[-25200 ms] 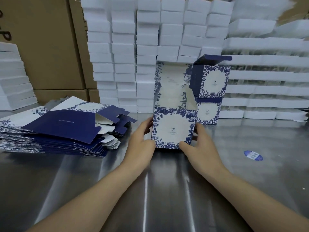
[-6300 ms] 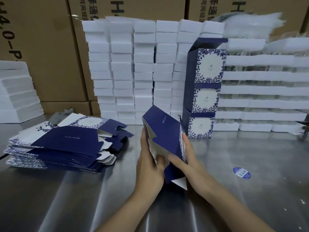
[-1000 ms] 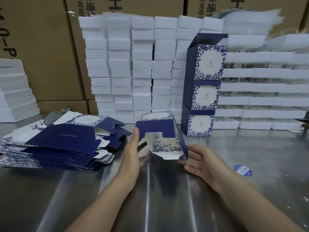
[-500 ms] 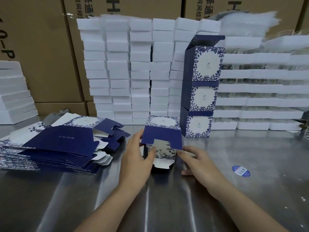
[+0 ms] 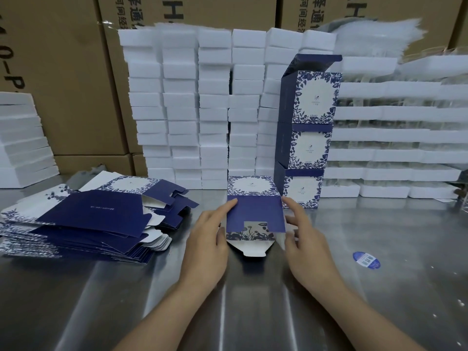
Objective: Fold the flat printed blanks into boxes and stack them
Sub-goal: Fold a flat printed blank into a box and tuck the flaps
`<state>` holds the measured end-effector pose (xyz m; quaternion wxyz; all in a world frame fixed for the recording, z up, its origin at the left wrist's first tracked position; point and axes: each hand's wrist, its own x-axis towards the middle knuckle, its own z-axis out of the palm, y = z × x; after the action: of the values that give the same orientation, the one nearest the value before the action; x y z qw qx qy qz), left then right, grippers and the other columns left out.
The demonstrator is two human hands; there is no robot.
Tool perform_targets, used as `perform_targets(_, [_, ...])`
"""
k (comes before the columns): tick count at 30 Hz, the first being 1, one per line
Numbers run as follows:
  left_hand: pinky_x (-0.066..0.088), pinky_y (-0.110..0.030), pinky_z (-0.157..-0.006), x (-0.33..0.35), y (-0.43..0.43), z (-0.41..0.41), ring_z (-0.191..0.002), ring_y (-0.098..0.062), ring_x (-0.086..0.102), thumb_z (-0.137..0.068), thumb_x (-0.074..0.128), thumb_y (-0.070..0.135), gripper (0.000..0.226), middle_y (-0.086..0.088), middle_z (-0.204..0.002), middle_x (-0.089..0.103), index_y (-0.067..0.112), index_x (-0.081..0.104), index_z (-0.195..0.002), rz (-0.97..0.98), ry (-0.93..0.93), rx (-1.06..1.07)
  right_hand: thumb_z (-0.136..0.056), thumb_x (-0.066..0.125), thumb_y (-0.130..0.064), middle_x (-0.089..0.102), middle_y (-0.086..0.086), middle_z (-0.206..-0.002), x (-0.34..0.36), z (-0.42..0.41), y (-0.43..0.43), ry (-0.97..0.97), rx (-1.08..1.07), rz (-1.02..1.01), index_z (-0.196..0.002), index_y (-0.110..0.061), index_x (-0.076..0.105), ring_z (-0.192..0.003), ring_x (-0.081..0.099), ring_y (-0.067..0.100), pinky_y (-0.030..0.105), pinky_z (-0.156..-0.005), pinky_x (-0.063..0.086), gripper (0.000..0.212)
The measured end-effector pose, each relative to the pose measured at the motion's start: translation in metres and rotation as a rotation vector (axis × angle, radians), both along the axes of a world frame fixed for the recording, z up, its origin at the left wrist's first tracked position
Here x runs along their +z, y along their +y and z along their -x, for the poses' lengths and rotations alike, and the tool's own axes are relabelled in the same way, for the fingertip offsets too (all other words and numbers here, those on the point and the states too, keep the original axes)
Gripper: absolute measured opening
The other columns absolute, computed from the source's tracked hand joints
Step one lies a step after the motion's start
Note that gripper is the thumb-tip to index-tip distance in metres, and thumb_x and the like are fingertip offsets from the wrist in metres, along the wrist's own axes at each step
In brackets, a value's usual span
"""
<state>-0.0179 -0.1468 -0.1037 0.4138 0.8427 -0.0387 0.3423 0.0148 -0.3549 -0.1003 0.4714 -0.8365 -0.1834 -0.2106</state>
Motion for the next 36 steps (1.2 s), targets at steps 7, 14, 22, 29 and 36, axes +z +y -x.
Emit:
perform_targets(7, [0.048,-0.023,-0.094,-0.004,0.001,-0.002,-0.109,-0.004,0.057,-0.095,0.042,-0.015,0.080,0.017,-0.125,0.050,0.046,0.060,-0.145,-0.102,0.018,0.030,-0.088,0.045,0.018,0.067,-0.010,-0.125,-0.005,-0.006,-0.004,-0.072,-0.066,0.092,-0.126,-0.033,0.069,-0.111,0.062,0.014,0.024,-0.088,0.044,0.068])
perform_targets(14, [0.049,-0.033,-0.095,-0.003,-0.003,0.000,-0.112,-0.013,0.058,-0.096,0.046,-0.012,0.069,0.015,-0.138,0.046,0.027,0.056,-0.152,-0.160,0.078,0.065,-0.093,0.045,0.011,0.055,-0.007,-0.135,-0.005,-0.009,-0.004,-0.030,-0.083,0.221,-0.154,-0.027,0.053,-0.119,0.057,0.019,0.042,-0.096,0.051,0.072])
perform_targets(22, [0.052,-0.035,-0.087,0.001,-0.010,0.007,-0.121,-0.014,0.054,-0.093,0.049,-0.006,0.079,0.014,-0.148,0.033,0.032,0.036,-0.162,-0.379,0.105,0.021,-0.101,0.066,-0.033,0.034,-0.004,-0.161,-0.007,-0.011,-0.002,-0.060,-0.212,0.219,-0.148,-0.023,0.058,-0.146,0.033,0.018,0.040,-0.116,0.039,0.049])
perform_targets(29, [0.052,-0.029,-0.077,0.009,-0.019,0.014,-0.116,-0.012,0.059,-0.093,0.058,-0.003,0.069,0.013,-0.144,0.047,0.030,0.052,-0.154,-0.466,-0.072,0.033,-0.088,0.080,-0.025,0.056,-0.007,-0.130,0.006,-0.014,-0.011,-0.293,-0.310,0.201,-0.139,-0.028,0.049,-0.116,0.052,0.017,0.035,-0.091,0.048,0.060])
perform_targets(36, [0.056,-0.037,-0.091,0.027,-0.029,0.025,-0.115,-0.019,0.066,-0.089,0.062,-0.013,0.057,0.005,-0.132,0.068,0.019,0.069,-0.135,-0.470,-0.382,-0.042,-0.090,0.078,-0.045,0.054,-0.008,-0.112,0.011,-0.013,-0.020,-0.184,-0.404,0.246,-0.127,-0.030,0.064,-0.104,0.060,0.020,0.037,-0.074,0.052,0.043])
